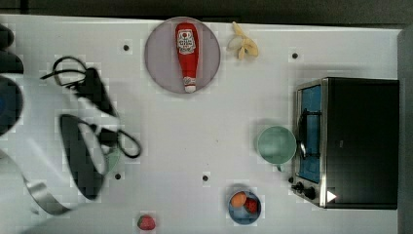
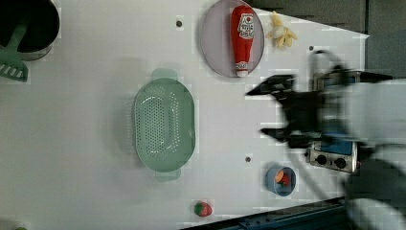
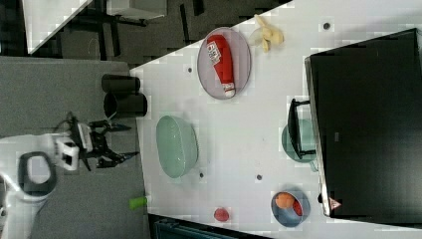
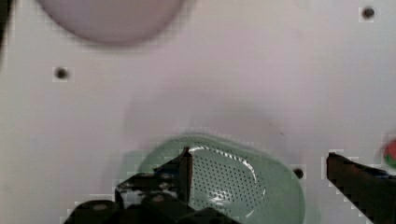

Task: Drag strainer right to left.

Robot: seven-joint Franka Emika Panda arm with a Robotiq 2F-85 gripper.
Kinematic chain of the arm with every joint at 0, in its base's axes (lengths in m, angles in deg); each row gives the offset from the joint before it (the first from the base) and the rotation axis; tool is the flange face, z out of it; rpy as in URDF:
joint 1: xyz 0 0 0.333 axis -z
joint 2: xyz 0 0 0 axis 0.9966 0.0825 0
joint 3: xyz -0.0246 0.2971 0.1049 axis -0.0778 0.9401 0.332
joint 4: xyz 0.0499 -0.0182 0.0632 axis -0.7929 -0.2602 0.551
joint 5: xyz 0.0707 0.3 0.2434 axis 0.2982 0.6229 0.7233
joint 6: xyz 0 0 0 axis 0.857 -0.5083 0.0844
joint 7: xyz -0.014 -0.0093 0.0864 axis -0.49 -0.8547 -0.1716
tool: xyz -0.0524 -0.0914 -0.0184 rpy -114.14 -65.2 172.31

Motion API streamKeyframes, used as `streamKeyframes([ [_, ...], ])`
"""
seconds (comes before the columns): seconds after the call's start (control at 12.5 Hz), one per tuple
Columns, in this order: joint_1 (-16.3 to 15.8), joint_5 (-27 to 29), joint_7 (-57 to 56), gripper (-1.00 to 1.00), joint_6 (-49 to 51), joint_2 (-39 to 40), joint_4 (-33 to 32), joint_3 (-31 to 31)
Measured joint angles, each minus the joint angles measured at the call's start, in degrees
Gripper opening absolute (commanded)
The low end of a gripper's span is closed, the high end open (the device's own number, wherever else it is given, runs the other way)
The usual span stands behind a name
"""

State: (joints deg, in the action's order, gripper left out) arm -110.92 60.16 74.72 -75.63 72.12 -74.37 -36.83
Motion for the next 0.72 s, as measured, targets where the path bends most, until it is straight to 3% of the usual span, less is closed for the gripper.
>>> streamKeyframes([
  [0.16, 0.43, -0.4, -8.25, 1.0, 6.17, -5.0, 0.5, -5.89],
  [0.72, 5.43, -2.92, -30.49, 1.0, 12.13, -13.86, -0.28, -24.2],
])
